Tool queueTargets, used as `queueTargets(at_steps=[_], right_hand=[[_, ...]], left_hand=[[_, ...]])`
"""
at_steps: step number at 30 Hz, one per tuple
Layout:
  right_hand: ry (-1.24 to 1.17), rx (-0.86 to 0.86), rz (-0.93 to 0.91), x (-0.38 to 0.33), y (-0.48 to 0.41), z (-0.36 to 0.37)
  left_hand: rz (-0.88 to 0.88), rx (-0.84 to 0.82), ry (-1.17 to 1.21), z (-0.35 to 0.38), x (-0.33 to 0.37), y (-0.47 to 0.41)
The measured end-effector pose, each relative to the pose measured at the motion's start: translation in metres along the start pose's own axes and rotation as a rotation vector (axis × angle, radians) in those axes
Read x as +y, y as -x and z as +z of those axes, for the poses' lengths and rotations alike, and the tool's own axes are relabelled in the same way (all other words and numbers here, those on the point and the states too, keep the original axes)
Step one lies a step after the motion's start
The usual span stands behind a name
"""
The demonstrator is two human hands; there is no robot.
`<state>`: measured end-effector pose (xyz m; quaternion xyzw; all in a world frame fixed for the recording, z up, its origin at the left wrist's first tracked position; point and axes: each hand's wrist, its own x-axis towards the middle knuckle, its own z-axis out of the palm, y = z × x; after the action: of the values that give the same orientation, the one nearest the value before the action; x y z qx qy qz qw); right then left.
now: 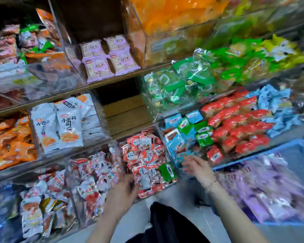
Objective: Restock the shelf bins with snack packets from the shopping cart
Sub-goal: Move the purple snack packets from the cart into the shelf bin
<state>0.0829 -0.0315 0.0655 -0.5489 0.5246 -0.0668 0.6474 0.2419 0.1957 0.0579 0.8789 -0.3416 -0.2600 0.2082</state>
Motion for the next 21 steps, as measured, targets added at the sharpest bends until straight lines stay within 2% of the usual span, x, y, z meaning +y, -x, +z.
queueTargets(at_steps=[4, 9, 13, 21], right_hand=[[0.175, 0.112, 0.226, 0.106, 0.047, -0.040], [0.022, 0.272, 0.427, 0.181, 0.099, -0.092], [-0.035, 0.374, 0.492, 0.213, 0.121, -0.139], [-0.216, 0.473, 0.418, 0.211, 0.099, -0.251]], left_hand=[[-0.025, -0.294, -0.047, 0.052, -0.022, 0.029], [-0.061, -0.476, -0.121, 0.094, -0.022, 0.050], [-0.078, -0.528, -0.105, 0.120, 0.000, 0.063], [-0.128, -0.520, 0.122, 0.180, 0.110, 0.050]])
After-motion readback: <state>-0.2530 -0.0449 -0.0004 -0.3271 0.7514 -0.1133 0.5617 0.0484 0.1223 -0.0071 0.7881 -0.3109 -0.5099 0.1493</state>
